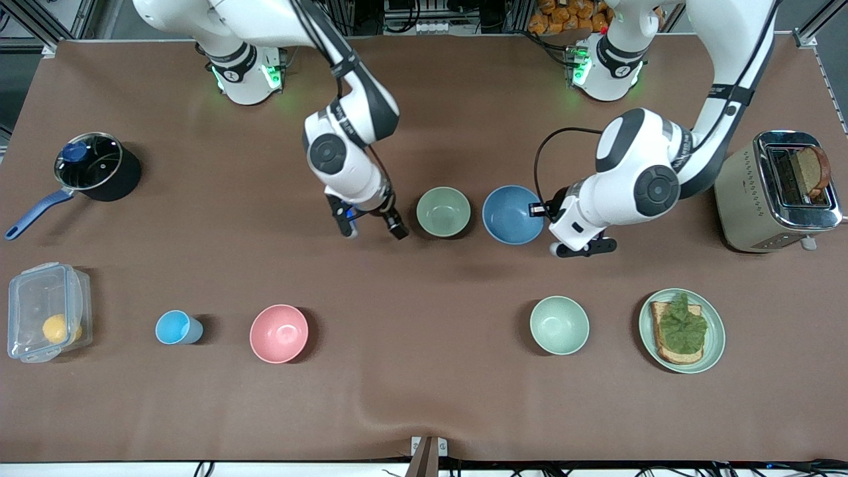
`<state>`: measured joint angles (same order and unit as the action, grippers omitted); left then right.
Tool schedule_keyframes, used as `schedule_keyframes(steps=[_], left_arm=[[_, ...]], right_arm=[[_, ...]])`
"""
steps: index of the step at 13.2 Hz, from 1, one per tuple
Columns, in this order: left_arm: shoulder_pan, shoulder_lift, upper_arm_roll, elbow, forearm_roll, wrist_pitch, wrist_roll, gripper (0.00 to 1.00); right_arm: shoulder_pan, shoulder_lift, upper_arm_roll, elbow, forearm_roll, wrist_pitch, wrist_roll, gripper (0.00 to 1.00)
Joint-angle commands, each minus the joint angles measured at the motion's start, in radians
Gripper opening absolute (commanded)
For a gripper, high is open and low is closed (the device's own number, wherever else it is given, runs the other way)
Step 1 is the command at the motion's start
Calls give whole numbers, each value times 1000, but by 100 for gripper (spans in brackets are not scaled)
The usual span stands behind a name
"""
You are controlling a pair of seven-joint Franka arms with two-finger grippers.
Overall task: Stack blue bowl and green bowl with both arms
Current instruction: 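Carry the blue bowl with the left gripper over the green bowl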
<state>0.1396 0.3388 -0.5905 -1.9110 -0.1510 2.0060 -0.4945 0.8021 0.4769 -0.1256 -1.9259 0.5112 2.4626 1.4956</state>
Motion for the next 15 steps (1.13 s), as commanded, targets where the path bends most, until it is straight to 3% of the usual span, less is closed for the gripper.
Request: schedule_keyframes(steps=[1, 10, 15], left_arm=[[-37, -14, -11, -26, -18, 34, -74, 0], [-146, 37, -11, -62, -9, 171, -213, 0], [-196, 68, -9, -63, -9, 215, -280, 0]], right_arm=[[-35, 12, 14, -11, 81, 5, -3, 100], [-17, 109, 63, -5, 254, 185, -6, 100], [-17, 111, 72, -7, 256, 199, -5, 100]])
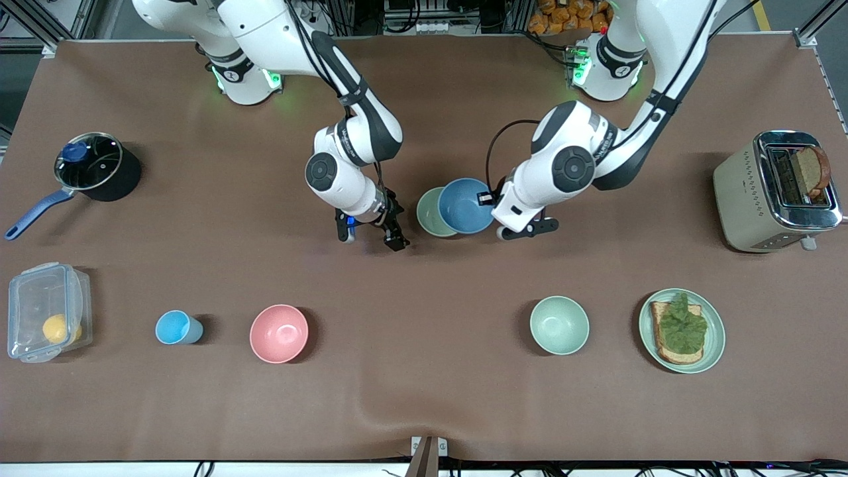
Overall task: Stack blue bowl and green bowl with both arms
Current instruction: 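Lower the blue bowl into the green bowl with the left gripper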
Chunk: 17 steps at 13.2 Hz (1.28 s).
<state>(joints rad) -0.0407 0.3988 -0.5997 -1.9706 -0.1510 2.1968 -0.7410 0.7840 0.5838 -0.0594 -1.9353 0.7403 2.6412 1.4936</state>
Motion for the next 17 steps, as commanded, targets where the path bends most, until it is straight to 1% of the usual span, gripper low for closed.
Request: schedule_keyframes(steps=[1, 4, 7, 15, 17], left_arm=[[-30, 20, 0, -4, -7, 34, -37, 0], [-60, 57, 3, -10, 1, 93, -73, 0], [-65, 92, 3, -8, 69, 119, -110, 0], [-76, 129, 3, 5, 74, 146, -130, 0], [-93, 132, 5, 9, 74, 147, -133, 0]], right_arm=[[1, 4, 6, 3, 27, 20, -3, 100], [0, 4, 6, 3, 27, 17, -1, 100], [0, 4, 6, 1, 31, 13, -1, 100], [0, 2, 6, 1, 33, 11, -1, 100], [0, 2, 6, -1, 31, 11, -1, 100]])
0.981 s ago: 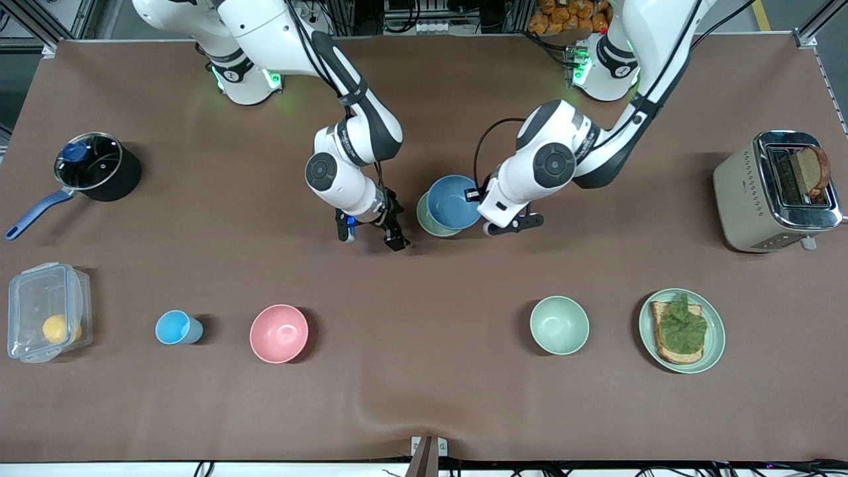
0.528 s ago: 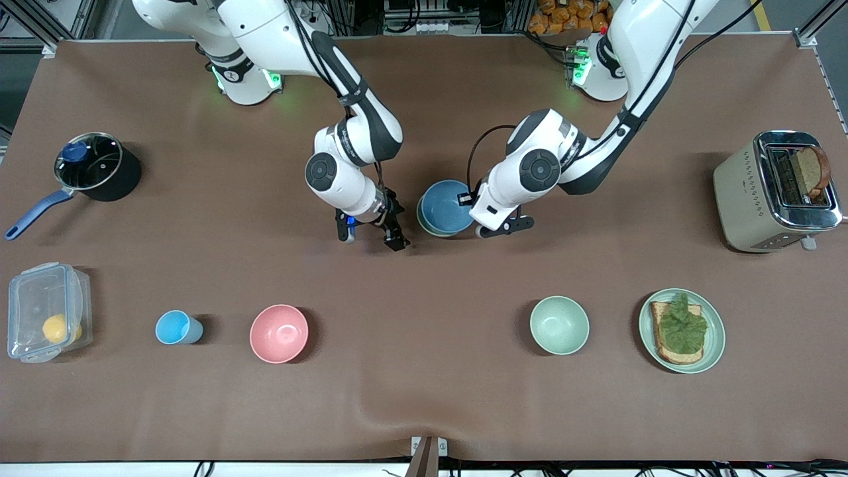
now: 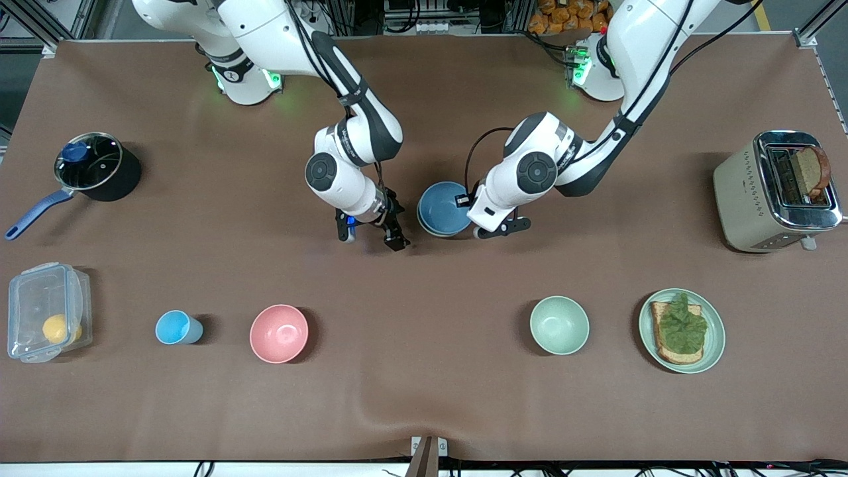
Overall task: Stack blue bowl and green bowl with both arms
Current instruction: 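Lower the blue bowl into the green bowl with the left gripper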
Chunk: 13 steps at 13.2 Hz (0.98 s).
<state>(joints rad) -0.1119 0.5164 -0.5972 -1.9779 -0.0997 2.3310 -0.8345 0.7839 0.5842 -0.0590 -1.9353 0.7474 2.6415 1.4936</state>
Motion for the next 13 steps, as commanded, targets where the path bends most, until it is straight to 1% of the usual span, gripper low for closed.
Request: schedule_keyframes(steps=[1, 5, 6, 7, 9, 10, 11, 12, 13], left_arm=[[-22, 17, 2, 16, 23, 18, -40, 0], [-22, 24, 4, 14, 23, 18, -40, 0], [-22, 25, 4, 14, 23, 18, -40, 1], [-22, 27, 7, 14, 25, 18, -40, 6], [-22, 27, 8, 14, 25, 19, -40, 8], [-22, 27, 8, 16, 25, 19, -40, 13], [-22, 33, 8, 17, 25, 19, -40, 23], [-22, 33, 8, 17, 25, 18, -40, 29], [-20, 31, 10, 17, 25, 19, -38, 50]], right_arm=[[0, 3, 5, -1, 26, 11, -1, 100], [0, 2, 5, -1, 26, 8, -1, 100], [0, 2, 5, -1, 24, 8, -1, 100], [1, 2, 5, -1, 24, 8, -1, 100], [1, 2, 5, -2, 24, 8, -1, 100], [1, 0, 5, -1, 24, 0, -1, 100], [0, 0, 5, -1, 24, -1, -3, 100], [0, -3, 5, -1, 24, -3, -3, 100], [0, -4, 5, -2, 24, -8, -3, 100]])
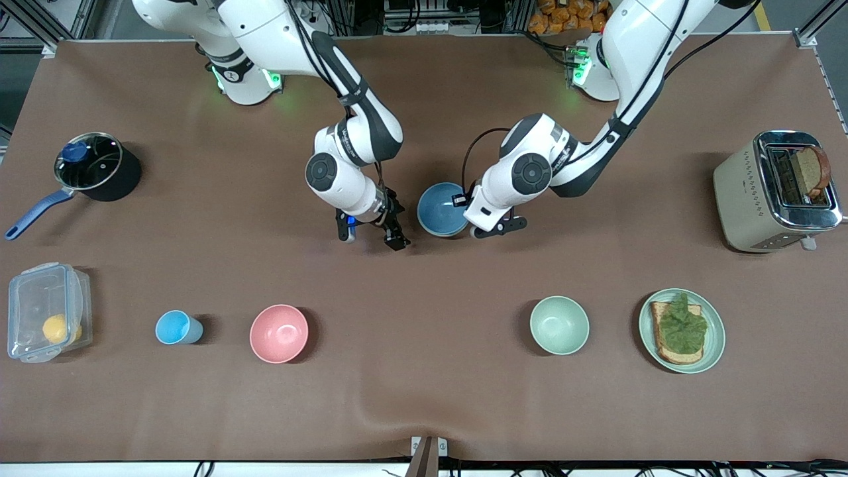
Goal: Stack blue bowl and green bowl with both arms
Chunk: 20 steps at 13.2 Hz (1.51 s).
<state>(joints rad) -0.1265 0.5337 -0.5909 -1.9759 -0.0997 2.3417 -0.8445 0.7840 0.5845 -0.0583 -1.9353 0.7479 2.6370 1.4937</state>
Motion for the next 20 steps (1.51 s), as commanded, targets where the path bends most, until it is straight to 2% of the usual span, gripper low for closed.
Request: schedule_keyframes(steps=[1, 2, 4, 6, 8, 10, 11, 13, 15, 17, 20], left_arm=[[-2, 8, 3, 17, 24, 7, -28, 63], [2, 2, 3, 22, 24, 7, -28, 99], [10, -24, 3, 48, 24, -8, -30, 100], [28, -96, 3, 86, 24, -91, -30, 100], [85, -155, 3, 171, 47, -239, -25, 100], [108, -202, 2, 241, 136, -370, -22, 100], [122, -222, 2, 268, 161, -415, -21, 100], [168, -265, 2, 299, 169, -468, -13, 100], [215, -319, 2, 307, 167, -478, -7, 100], [248, -369, 3, 313, 167, -496, 1, 100], [272, -380, 3, 399, 167, -596, 1, 100]], right_arm=[[0, -5, 5, -1, 22, -12, -3, 100], [-2, -9, 5, -2, 22, -20, -4, 100], [-9, -21, 3, -2, 21, -48, -6, 100], [-12, -46, -8, -11, 1, -93, -36, 100], [-29, -106, -72, -34, -12, -243, -142, 100], [-25, -146, -148, -34, -30, -375, -159, 100], [-28, -169, -176, -34, -83, -434, -159, 100], [-28, -208, -250, -27, -191, -575, -168, 100], [-35, -238, -288, -27, -248, -653, -212, 100], [-38, -256, -349, -27, -252, -724, -306, 100], [-37, -276, -429, -24, -266, -795, -412, 100]])
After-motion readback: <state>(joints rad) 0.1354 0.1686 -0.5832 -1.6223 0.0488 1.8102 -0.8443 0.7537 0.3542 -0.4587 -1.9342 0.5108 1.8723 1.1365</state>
